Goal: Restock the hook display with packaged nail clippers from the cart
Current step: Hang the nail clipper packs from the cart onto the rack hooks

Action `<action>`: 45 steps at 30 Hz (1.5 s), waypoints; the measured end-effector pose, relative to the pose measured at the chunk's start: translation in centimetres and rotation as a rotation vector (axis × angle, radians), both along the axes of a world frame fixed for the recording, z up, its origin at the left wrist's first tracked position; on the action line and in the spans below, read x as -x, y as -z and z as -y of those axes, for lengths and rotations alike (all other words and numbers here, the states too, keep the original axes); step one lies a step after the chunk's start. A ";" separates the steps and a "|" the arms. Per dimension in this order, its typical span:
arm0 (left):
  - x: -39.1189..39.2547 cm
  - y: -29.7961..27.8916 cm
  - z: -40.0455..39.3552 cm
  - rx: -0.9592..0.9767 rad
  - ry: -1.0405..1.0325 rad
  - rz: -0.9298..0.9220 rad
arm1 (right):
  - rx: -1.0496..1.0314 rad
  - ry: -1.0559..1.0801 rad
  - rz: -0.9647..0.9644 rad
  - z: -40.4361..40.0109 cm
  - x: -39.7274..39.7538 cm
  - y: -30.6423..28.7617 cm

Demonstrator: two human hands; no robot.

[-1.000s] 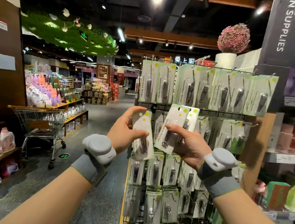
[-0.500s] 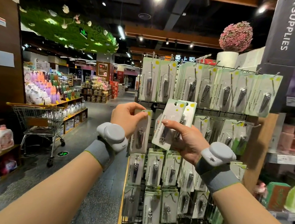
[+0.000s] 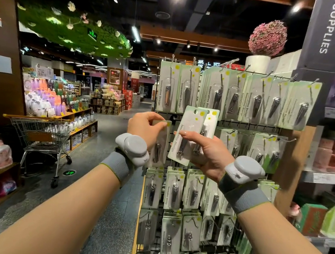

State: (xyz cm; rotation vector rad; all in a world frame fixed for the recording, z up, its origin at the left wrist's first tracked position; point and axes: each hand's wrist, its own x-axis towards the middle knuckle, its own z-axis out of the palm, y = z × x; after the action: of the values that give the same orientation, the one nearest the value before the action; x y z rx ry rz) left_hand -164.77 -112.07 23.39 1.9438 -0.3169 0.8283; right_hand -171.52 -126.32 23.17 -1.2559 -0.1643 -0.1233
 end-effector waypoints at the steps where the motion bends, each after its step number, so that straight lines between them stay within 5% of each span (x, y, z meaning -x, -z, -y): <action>1: 0.0 0.0 0.1 0.006 -0.003 -0.015 | -0.004 -0.005 -0.002 -0.1 0.0 0.1; 15: -0.7 -1.6 -0.3 0.198 0.195 -0.298 | 0.011 -0.041 -0.024 0.1 -0.3 0.4; 31: -0.7 -0.5 0.2 0.000 -0.060 -0.133 | -0.004 -0.032 -0.037 1.2 -1.2 1.4; 38: 0.6 0.7 0.7 -0.169 -0.213 0.246 | -0.072 -0.021 -0.070 2.9 -1.2 1.7; 41: 1.7 0.6 1.7 -0.210 -0.074 0.330 | -0.078 0.019 -0.040 4.1 -1.0 1.5; 45: 2.4 -0.3 3.5 -0.093 0.197 0.162 | -0.010 -0.029 -0.003 5.3 -0.4 1.0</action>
State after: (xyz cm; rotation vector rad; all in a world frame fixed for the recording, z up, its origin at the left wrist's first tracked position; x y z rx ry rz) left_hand -167.13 -115.58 23.68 1.8984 -0.6430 0.8548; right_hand -171.07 -131.65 22.18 -1.2436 -0.1792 -0.0977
